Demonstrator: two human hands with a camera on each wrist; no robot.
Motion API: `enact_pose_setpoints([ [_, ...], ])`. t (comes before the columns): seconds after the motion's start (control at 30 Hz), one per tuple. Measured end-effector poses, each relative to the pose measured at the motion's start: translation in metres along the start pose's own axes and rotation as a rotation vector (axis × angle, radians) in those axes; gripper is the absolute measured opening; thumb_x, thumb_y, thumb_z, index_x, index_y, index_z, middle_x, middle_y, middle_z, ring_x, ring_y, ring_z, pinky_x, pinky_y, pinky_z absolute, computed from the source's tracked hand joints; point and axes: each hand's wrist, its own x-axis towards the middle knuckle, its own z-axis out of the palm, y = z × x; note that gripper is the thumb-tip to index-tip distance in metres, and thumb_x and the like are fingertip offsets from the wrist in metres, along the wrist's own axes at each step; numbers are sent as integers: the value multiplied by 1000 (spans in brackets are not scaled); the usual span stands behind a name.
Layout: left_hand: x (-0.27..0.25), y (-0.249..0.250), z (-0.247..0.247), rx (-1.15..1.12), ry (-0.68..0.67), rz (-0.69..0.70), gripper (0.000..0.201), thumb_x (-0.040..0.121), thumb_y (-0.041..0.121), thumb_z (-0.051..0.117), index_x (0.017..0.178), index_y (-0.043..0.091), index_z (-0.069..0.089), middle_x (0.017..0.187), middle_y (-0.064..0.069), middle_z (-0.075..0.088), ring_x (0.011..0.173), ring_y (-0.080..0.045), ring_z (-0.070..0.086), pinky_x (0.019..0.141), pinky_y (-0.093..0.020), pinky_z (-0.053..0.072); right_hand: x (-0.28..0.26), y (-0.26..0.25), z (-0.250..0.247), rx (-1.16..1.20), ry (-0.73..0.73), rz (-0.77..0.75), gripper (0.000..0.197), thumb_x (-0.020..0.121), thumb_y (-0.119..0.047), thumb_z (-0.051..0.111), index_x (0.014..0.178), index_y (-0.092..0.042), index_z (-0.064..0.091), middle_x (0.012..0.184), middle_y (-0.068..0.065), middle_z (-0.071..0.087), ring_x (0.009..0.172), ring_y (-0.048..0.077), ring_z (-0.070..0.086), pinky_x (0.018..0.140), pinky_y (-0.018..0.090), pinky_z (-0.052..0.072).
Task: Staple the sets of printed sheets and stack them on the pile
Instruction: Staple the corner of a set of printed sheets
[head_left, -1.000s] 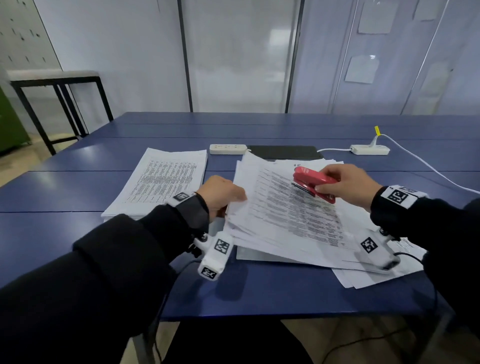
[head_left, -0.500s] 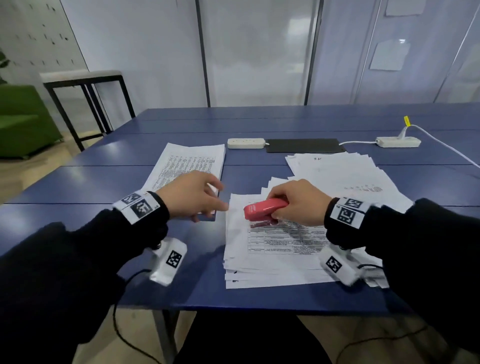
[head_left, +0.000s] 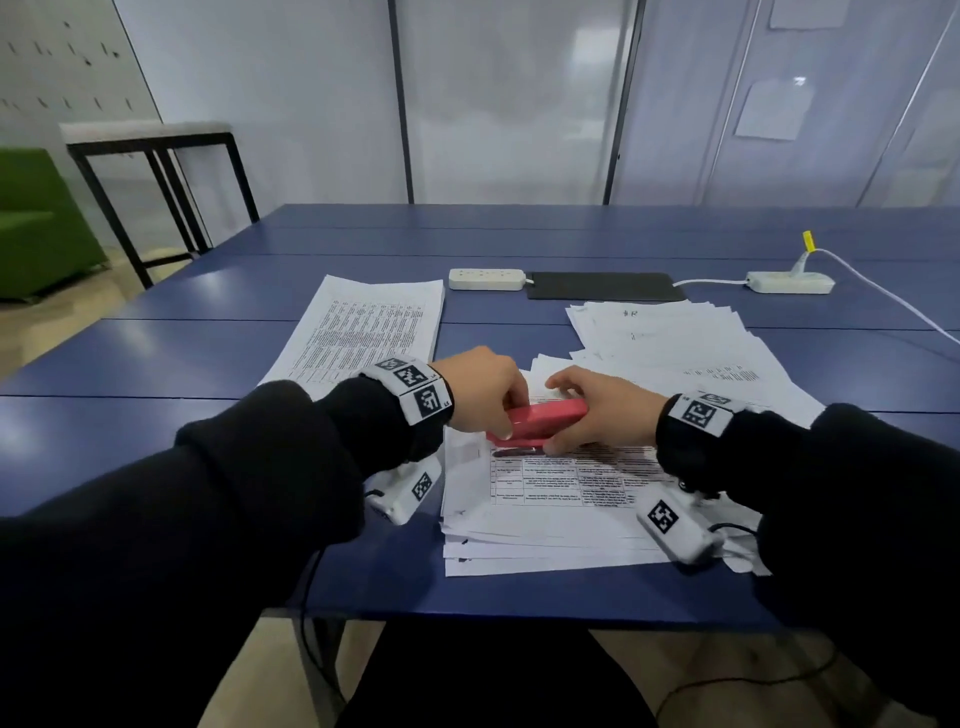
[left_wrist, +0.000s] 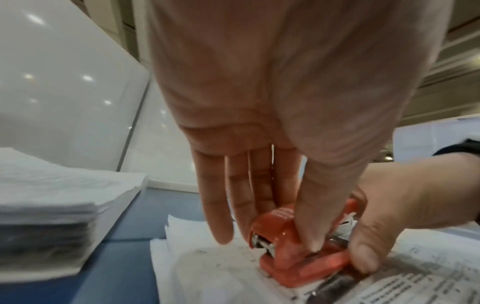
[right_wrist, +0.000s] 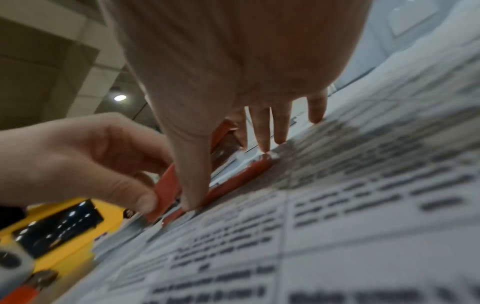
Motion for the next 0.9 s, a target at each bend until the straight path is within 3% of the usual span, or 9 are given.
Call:
enact_pose_setpoints([
  [0.07, 2, 1, 1, 84, -1, 28, 31, 80, 23, 78, 111, 24, 76, 98, 2, 74, 93, -21, 65, 80, -33, 56, -3, 10, -2, 101, -67, -9, 93, 66, -42, 96, 143, -28, 47, 131, -10, 58, 119, 16, 58, 102, 30, 46],
  [0.17, 1, -4, 1, 146, 10, 34, 26, 75, 24, 81, 101, 20, 75, 90, 0, 73, 85, -22, 62, 71, -31, 53, -9, 24, -3, 209, -178, -93, 84, 67, -29, 98, 137, -29, 52, 127, -8, 67, 120, 17, 63, 106, 36, 49],
  [0.43, -4, -18, 10, 161, 73, 81, 25, 76, 32, 76, 98, 23, 70, 82, 4, 70, 81, -23, 62, 74, -37, 56, -5, 35, -1, 267, -229, -157, 92, 60, -38, 100, 138, -38, 52, 129, -12, 68, 121, 14, 64, 110, 45, 48],
  [0.6, -1, -16, 10, 208, 57, 11, 20, 76, 31, 73, 91, 18, 69, 79, -1, 67, 79, -25, 63, 64, -29, 49, -3, 36, 0, 209, -194, -145, 113, 54, -51, 99, 150, -38, 41, 143, -15, 56, 130, 11, 55, 116, 41, 41],
  [0.8, -4, -21, 10, 199, 58, 99, 23, 78, 28, 75, 99, 20, 68, 84, 3, 68, 77, -20, 56, 70, -33, 51, -6, 34, -1, 249, -223, -160, 91, 66, -31, 99, 142, -37, 49, 137, -14, 59, 125, 9, 58, 112, 36, 45],
  [0.9, -3, -17, 8, 276, 13, 9, 21, 77, 31, 74, 90, 14, 69, 79, -3, 68, 76, -25, 63, 59, -27, 45, -5, 35, -2, 166, -205, -133, 103, 68, -34, 96, 153, -33, 39, 155, -13, 45, 135, 11, 47, 115, 29, 34],
])
